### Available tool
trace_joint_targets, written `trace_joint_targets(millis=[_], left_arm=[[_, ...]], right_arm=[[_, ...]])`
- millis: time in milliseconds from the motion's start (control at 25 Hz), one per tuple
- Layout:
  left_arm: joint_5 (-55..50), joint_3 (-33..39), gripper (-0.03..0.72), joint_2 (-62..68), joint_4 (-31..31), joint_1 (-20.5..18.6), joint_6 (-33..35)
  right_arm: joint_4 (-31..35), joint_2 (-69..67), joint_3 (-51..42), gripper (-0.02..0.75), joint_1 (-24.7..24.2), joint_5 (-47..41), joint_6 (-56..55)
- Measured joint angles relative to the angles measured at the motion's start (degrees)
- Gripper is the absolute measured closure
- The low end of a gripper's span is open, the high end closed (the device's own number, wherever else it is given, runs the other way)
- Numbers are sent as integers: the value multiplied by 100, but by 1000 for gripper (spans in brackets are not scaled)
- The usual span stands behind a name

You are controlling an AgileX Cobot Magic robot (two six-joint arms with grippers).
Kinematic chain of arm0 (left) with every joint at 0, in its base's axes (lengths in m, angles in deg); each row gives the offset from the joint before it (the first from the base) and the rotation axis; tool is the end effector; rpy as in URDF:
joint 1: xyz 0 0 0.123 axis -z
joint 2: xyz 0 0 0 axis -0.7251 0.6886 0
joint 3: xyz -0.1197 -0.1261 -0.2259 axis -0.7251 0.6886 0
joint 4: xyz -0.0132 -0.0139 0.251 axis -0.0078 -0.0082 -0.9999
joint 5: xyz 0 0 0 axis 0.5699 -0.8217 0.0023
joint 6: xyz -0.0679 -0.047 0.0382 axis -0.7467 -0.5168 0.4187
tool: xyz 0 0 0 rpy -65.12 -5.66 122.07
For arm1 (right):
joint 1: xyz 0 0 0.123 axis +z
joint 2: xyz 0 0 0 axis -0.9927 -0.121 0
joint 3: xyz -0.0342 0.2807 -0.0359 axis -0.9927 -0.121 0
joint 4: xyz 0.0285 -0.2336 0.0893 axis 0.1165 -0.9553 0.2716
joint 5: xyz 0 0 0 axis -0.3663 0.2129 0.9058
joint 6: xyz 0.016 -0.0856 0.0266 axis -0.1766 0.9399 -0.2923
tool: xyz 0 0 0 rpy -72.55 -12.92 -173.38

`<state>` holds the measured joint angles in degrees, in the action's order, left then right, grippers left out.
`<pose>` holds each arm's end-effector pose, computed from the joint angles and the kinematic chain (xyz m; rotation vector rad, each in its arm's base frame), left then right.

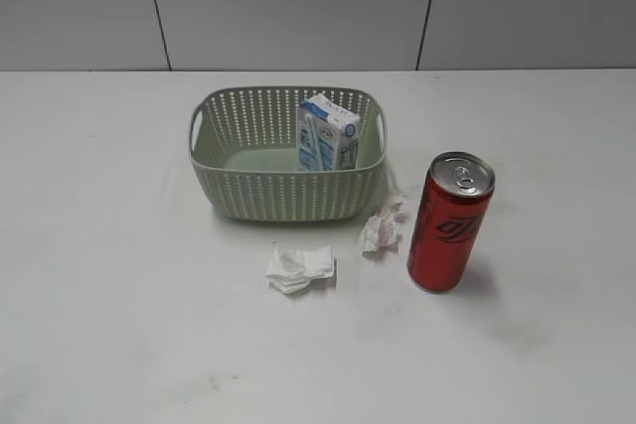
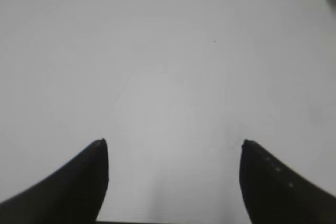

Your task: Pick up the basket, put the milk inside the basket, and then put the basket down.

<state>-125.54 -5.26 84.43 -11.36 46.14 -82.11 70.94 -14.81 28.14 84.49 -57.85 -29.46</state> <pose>0.0603 -0.0002 0.2709 0.0235 2.4342 0.0061 0.0083 0.0011 0.2632 -0.0729 2.0060 -0.0005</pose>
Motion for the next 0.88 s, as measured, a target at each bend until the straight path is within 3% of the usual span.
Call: trace_joint_targets(millis=[640, 880], left_arm=[[0, 5, 99, -2368, 0, 0, 0], [-11, 17, 99, -2454, 12, 0, 0]], right_arm=[[0, 0, 0, 147, 0, 0, 0], [2, 0, 0, 147, 0, 4, 0]])
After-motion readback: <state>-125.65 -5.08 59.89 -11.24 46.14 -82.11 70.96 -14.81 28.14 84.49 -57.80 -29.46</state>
